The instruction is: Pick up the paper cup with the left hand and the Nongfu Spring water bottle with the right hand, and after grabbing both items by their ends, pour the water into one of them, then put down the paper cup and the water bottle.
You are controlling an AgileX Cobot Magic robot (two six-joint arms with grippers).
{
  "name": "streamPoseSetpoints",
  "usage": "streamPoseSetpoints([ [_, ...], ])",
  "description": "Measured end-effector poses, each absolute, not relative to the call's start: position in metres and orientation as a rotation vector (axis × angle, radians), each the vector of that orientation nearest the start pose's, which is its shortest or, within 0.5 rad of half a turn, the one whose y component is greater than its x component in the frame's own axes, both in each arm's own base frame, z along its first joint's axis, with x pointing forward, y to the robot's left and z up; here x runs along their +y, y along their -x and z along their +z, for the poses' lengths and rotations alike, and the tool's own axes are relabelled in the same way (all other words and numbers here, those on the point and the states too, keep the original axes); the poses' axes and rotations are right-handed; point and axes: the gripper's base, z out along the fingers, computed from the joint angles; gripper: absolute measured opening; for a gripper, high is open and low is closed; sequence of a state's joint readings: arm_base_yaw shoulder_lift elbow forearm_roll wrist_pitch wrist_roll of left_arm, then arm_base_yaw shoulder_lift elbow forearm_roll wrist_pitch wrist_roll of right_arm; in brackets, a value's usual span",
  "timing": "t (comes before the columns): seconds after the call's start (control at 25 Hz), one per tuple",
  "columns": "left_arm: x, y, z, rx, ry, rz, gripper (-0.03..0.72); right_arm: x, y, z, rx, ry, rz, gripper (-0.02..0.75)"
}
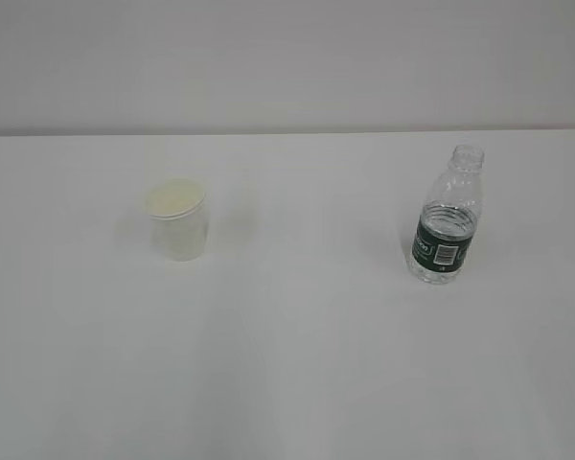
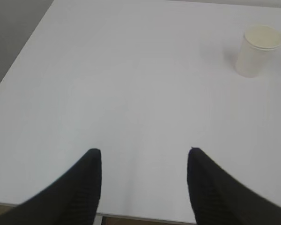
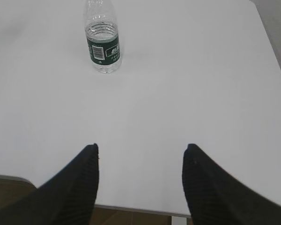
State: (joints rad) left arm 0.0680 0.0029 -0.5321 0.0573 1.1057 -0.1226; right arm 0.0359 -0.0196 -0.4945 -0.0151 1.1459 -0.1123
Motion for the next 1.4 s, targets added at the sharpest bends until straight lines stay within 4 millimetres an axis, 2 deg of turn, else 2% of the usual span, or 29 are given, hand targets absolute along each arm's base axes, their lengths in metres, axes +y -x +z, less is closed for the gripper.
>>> streamPoseSetpoints([
  [0.36, 0.004, 0.01, 0.283, 2.044, 0.2, 0.035, 0.412, -0.002, 0.011, 0.269, 2.11, 0.155, -0.064, 0.428],
  [0.52, 0.003, 0.011, 0.298, 1.934, 0.188, 0.021, 0.387, 0.0, 0.01, 0.271, 2.092, 0.142, -0.025, 0.428],
  [0.64, 0.003, 0.011, 0.305, 1.917, 0.185, 0.013, 0.34, 0.004, 0.011, 0.28, 2.02, 0.139, 0.025, 0.428],
  [0.96, 0.0, -0.028, 0.309, 2.084, 0.202, -0.07, 0.321, 0.009, -0.001, 0.294, 1.917, 0.14, 0.089, 0.428],
  [1.4, -0.001, -0.065, 0.321, 1.994, 0.216, -0.133, 0.319, 0.012, -0.016, 0.308, 1.811, 0.142, 0.118, 0.428],
])
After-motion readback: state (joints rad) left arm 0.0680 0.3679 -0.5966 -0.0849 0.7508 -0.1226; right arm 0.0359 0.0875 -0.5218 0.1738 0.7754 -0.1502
